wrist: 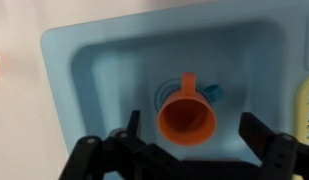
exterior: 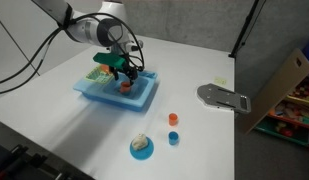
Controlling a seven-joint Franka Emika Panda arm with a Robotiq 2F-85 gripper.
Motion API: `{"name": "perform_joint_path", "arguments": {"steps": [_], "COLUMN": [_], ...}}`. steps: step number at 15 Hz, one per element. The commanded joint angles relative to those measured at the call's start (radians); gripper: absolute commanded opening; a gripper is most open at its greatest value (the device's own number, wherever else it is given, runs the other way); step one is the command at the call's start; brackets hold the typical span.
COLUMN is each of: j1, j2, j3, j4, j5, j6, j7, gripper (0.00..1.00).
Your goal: Remove the orange cup from the blue cup inside the sink and put it on the sinks worktop in front of the dishes drying rack
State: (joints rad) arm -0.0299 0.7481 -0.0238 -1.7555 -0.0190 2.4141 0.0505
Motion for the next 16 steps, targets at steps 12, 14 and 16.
{"name": "perform_joint_path", "arguments": {"steps": [12, 14, 16], "j1": [-0.012, -0.015, -0.014], "j2": [0.102, 0.107, 0.109], "j3": [0.012, 0.016, 0.016], "j4": [0.107, 0.114, 0.116], "j5": [0.03, 0.04, 0.048], "j6": [-0.008, -0.011, -0.013], "j7": [-0.013, -0.015, -0.015], "gripper": [0.85, 0.66, 0.49]}}
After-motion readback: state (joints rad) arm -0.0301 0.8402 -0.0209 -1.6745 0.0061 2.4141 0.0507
